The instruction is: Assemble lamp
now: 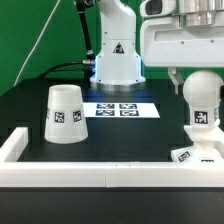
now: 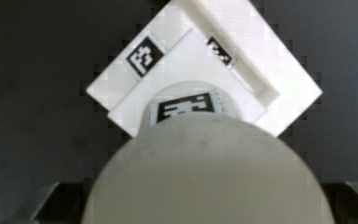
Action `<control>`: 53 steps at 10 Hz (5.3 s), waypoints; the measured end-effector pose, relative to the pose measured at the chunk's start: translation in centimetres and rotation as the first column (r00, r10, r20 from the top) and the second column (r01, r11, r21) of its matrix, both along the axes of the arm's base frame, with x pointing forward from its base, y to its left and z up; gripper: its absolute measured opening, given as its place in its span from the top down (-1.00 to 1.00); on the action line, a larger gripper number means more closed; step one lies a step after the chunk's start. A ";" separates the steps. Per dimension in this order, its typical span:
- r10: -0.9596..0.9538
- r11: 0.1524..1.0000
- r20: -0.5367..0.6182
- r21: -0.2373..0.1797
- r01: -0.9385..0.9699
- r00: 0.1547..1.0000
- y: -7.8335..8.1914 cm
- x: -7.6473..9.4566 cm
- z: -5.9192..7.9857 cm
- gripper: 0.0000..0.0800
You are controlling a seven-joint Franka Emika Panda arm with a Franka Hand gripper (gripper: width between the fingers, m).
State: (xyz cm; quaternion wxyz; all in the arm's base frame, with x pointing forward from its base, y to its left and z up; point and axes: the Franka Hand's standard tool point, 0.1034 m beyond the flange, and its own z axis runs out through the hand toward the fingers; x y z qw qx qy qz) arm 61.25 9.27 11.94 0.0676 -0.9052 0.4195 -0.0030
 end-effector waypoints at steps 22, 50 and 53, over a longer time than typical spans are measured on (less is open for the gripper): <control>0.346 0.938 0.028 0.012 -0.346 0.938 0.9 -0.4 -0.6 -0.75; 0.998 -0.024 -0.068 -0.168 -0.985 -0.013 0.4 -0.1 -0.8 -0.44; 0.965 0.247 -0.044 -0.179 -0.952 0.258 0.6 0.0 -0.8 -0.44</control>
Offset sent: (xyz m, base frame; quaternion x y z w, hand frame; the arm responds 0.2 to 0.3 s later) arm 0.0061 0.0054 0.0005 0.0046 -0.0320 0.1535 0.9876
